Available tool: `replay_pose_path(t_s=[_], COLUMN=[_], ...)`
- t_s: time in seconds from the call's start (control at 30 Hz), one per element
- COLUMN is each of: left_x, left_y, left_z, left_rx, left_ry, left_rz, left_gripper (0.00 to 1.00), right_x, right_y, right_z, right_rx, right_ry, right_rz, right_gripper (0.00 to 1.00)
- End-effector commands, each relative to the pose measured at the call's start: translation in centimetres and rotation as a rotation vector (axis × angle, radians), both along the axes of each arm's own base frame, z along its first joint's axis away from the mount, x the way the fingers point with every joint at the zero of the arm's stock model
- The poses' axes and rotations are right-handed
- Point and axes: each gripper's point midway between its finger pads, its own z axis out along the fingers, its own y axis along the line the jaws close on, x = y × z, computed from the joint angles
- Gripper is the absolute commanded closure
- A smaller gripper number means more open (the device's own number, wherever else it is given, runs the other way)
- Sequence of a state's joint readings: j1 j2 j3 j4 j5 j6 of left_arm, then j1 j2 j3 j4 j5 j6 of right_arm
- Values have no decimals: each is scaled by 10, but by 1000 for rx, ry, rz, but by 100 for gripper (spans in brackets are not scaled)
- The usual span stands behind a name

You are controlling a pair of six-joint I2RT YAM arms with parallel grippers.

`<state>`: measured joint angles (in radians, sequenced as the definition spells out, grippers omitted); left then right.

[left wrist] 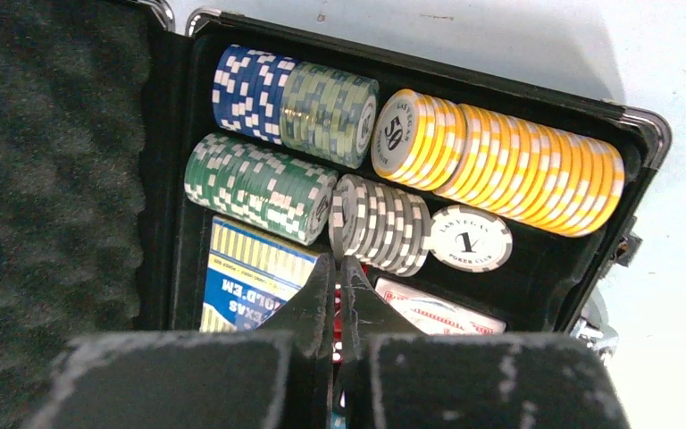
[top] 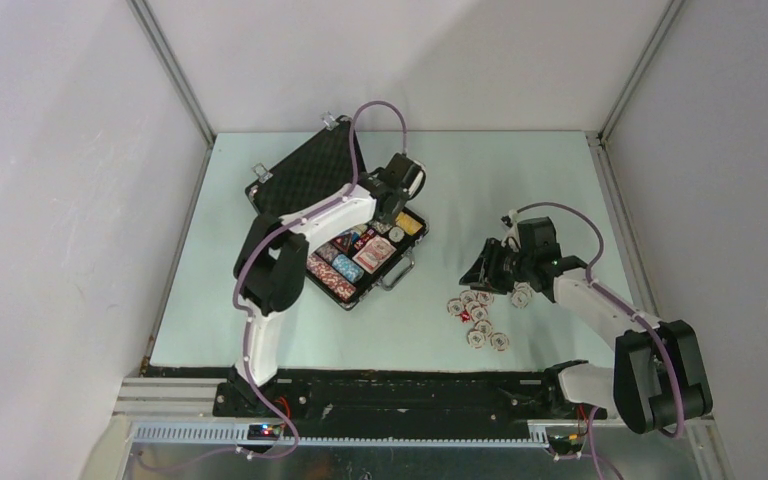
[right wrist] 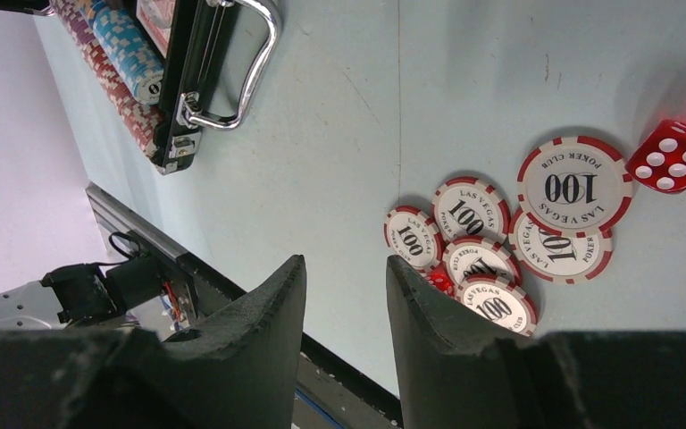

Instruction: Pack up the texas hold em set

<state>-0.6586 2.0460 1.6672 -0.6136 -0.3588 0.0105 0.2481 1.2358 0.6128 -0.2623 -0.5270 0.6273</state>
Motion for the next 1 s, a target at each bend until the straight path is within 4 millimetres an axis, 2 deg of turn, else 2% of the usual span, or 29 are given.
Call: replay_pose_path(t_s=[0.0,0.13,0.2,0.27,0.4,0.47,0.7,0.77,0.83,0.87,0.97], left_x=[18,21,21,21,23,23,16,9,2,2,-1], left_y=[0,5,7,9,13,14,14,12,11,9,9], left_z=[6,0,-1,0,14,22,44,46,46,47,40], left_rx=[2,12,12,12,4,-9,-58,-91,-121,-140,-131], left_ry=[-31,-18,-12,-12,-46,-60,-81,-77,-76,-85,-76], left_rz=[5,18,21,29,57,62,67,57,46,41,31], left_gripper=[100,100,97,86,55,45,38,30,16,4,1], right_x=[17,18,18,18,17,17,17,17,18,18,18], right_y=[4,4,3,3,4,4,4,5,6,7,9], right_z=[17,16,15,15,15,16,16,17,18,18,19], right_rx=[16,12,11,12,16,17,1,0,7,10,15], right_ry=[-72,-71,-67,-66,-63,-64,-75,-81,-83,-80,-78], right_rz=[14,13,12,13,14,14,14,14,12,10,13], right_gripper=[59,59,59,59,59,59,57,55,54,54,54])
